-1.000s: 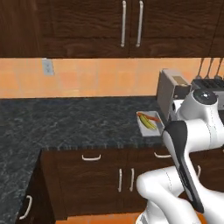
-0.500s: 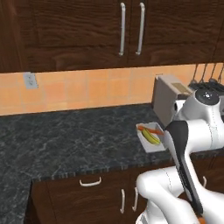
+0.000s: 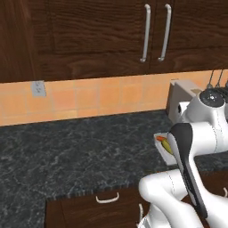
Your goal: Take the meat container that has the fish and place it on the second highest rack of the freezer. Then take the vegetable container that has the carrot and cucumber and place it on the highest rack of the freezer.
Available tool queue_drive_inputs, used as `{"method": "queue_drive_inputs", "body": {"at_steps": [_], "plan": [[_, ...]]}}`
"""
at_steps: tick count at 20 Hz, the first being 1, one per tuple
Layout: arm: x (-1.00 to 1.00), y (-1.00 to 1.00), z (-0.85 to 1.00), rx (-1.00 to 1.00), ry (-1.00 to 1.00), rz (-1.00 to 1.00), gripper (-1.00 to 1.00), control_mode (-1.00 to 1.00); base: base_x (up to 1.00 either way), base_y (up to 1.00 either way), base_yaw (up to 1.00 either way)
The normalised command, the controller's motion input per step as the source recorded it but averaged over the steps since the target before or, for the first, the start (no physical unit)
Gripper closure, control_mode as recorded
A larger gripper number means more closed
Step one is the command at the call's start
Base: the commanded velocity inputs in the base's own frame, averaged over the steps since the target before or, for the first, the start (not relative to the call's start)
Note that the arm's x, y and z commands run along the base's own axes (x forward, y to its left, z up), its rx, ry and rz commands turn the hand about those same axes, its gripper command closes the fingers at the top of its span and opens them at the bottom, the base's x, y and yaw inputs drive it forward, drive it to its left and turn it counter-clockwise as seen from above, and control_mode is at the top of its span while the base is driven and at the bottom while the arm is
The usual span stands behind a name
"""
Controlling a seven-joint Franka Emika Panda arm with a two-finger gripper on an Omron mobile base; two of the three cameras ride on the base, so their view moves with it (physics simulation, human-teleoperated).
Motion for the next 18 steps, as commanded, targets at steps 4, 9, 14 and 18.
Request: {"method": "queue_drive_inputs", "body": {"at_steps": [4, 9, 14, 18], "plan": [[0.0, 0.0, 0.0, 0.0, 0.0, 0.0, -1.0, 1.0, 0.36, 0.19, -0.01], [0.04, -0.04, 0.0, 0.0, 0.0, 0.02, -1.0, -1.0, 0.0, 0.01, 0.0], [0.21, -0.76, -0.02, 0.03, -0.01, 0.04, -1.0, -1.0, 0.0, 0.0, 0.0], [0.44, -1.0, -0.31, 0.13, 0.05, 0.32, -1.0, -1.0, 0.0, 0.0, 0.0]]}}
